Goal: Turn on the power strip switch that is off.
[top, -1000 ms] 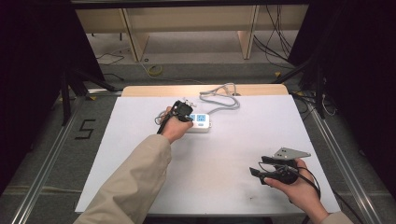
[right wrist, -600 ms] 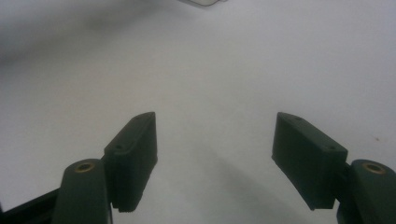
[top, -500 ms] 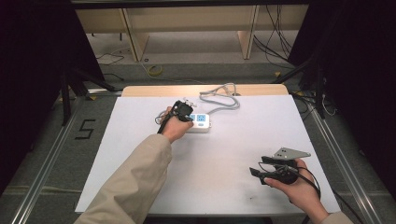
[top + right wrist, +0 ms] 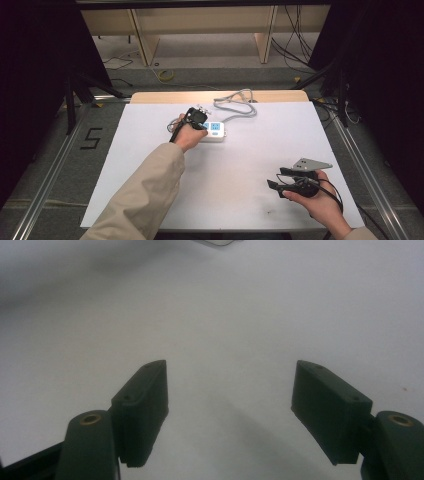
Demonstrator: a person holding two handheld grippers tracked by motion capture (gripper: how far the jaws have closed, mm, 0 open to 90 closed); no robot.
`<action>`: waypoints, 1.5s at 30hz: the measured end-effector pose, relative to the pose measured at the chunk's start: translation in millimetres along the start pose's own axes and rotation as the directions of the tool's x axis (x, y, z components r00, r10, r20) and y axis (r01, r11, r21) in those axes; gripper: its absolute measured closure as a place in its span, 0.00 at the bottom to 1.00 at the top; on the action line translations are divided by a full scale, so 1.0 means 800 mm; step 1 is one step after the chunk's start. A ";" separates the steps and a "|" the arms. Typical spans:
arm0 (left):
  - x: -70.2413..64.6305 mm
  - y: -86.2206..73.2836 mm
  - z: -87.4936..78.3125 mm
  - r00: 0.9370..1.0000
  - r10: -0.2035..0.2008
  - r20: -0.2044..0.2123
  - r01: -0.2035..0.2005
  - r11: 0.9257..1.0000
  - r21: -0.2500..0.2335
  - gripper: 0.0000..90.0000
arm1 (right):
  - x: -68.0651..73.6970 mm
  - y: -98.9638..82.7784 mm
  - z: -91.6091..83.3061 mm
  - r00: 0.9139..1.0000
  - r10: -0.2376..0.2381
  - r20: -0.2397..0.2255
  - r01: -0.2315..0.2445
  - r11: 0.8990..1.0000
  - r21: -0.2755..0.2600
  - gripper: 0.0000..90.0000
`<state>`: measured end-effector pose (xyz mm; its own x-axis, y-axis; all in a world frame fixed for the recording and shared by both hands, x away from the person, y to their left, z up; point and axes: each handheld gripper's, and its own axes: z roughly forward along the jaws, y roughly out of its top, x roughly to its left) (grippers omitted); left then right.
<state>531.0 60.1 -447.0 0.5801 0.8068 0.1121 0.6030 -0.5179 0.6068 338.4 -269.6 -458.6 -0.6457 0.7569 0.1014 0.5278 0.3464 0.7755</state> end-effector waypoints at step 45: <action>-0.004 0.007 0.005 0.995 0.070 -0.064 -0.065 0.995 0.078 1.00 | 0.002 0.001 0.000 1.000 -0.008 0.000 0.008 1.000 -0.002 0.35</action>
<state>534.6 53.7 -447.0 0.5846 0.7851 0.2045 0.6050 -0.5898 0.5350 337.7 -268.3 -457.7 -0.6503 0.7537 0.0951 0.5214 0.3518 0.7774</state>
